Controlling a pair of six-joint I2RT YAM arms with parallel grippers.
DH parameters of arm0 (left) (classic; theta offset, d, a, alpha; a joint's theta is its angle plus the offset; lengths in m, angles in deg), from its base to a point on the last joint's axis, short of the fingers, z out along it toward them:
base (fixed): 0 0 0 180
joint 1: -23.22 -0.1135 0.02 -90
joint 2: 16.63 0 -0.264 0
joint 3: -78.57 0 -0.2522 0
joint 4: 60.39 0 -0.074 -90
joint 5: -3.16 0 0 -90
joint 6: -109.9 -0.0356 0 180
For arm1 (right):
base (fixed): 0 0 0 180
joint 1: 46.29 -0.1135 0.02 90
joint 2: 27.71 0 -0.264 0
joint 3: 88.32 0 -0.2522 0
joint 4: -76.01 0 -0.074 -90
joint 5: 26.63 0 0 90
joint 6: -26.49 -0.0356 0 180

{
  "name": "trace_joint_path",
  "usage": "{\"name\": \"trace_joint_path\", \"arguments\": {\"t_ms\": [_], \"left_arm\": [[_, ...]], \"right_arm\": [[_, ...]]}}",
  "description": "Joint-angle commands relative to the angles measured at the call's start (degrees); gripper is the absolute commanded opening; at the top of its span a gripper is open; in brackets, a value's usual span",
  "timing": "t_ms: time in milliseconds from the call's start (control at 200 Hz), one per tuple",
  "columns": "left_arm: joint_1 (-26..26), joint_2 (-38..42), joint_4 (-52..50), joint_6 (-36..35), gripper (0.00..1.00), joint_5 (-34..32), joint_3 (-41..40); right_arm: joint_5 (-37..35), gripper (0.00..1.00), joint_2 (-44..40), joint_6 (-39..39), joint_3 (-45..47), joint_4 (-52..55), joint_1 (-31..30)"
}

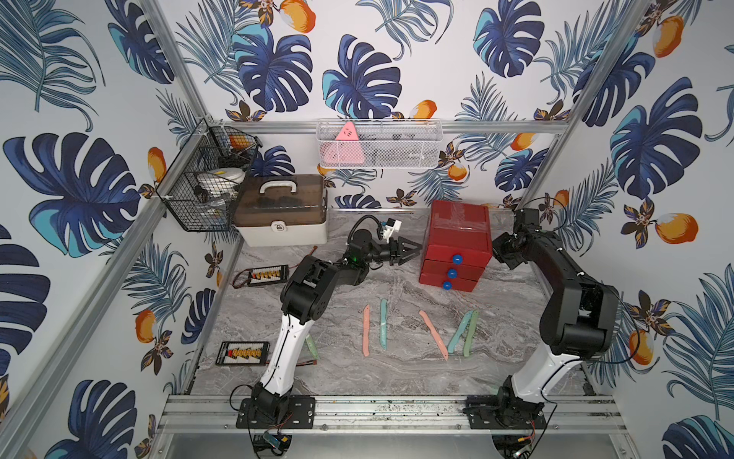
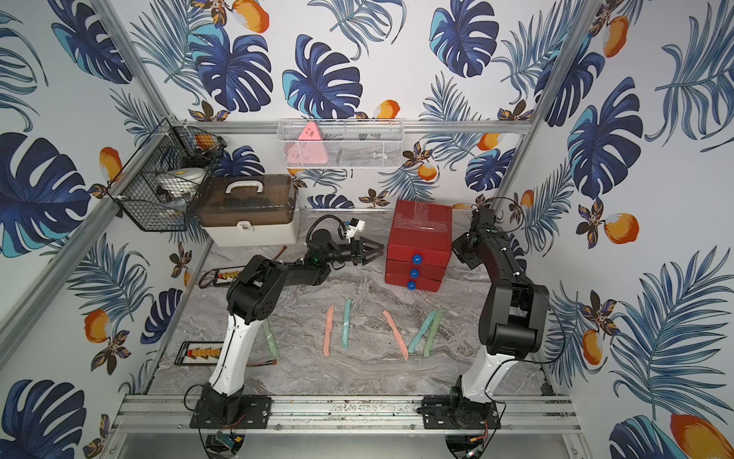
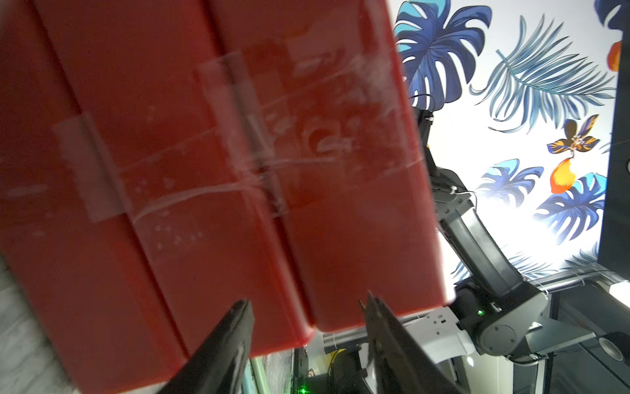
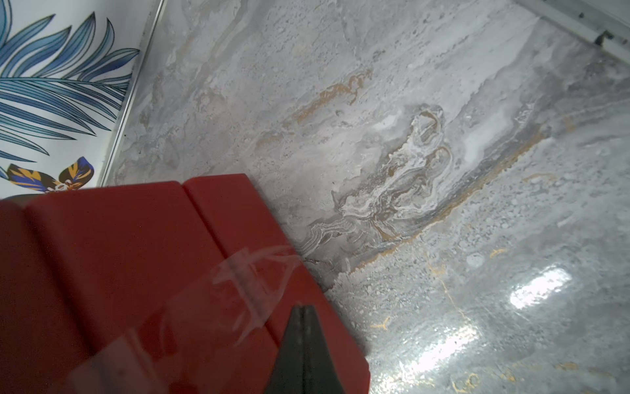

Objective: Place the fruit knives into the drawer by color
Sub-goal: Move the storage box to the center of the board.

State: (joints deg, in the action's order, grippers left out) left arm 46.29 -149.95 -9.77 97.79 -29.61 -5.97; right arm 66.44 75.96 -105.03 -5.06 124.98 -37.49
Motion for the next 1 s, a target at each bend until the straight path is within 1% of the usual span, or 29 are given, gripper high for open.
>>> {"name": "trace_joint_path", "arguments": {"t_ms": [0,70,135,205,270,360,500,640,690,866,991], "left_arm": [[-2.15,1.80,3.54,0.21,0.59,2.06,-2.68],[-3.49,2.87,1.68,-1.46,0.59,2.02,-3.96],[-4.27,3.52,-2.32,-4.34,0.58,1.47,-4.23],[-4.28,3.08,-6.05,-6.29,0.58,1.78,-2.34],[-4.22,2.38,-7.24,-6.69,0.57,1.46,-0.56],[-4.09,1.34,-8.70,-7.00,0.54,0.85,1.29],[-3.67,-0.16,-8.62,-6.08,0.45,0.33,2.91],[-2.86,-0.65,-9.10,-6.28,0.26,1.18,3.58],[-2.94,-0.01,-8.84,-6.51,0.23,1.37,2.70],[-4.83,3.30,-8.45,-8.36,0.20,1.95,-2.98],[-8.61,6.74,-4.69,-7.10,0.18,2.51,-9.17]], "right_arm": [[-0.13,0.00,1.64,-1.59,-2.06,4.46,0.73],[2.27,0.00,2.27,-2.53,-1.79,3.55,1.20],[6.19,0.00,1.85,-3.75,0.56,-1.28,1.62],[12.98,0.00,1.94,-6.11,3.74,-8.64,2.08],[18.68,0.00,2.78,-7.82,4.95,-13.35,2.19],[23.31,0.00,3.37,-10.57,6.36,-19.40,2.03],[25.34,0.00,3.10,-14.01,8.94,-25.59,1.70],[27.46,0.00,5.14,-13.85,7.30,-26.21,-0.29],[28.16,0.00,5.87,-14.03,6.75,-27.02,-1.47],[29.23,0.00,9.45,-14.01,2.63,-26.84,-7.44],[29.22,0.00,12.11,-15.11,0.17,-27.71,-11.84]]}}
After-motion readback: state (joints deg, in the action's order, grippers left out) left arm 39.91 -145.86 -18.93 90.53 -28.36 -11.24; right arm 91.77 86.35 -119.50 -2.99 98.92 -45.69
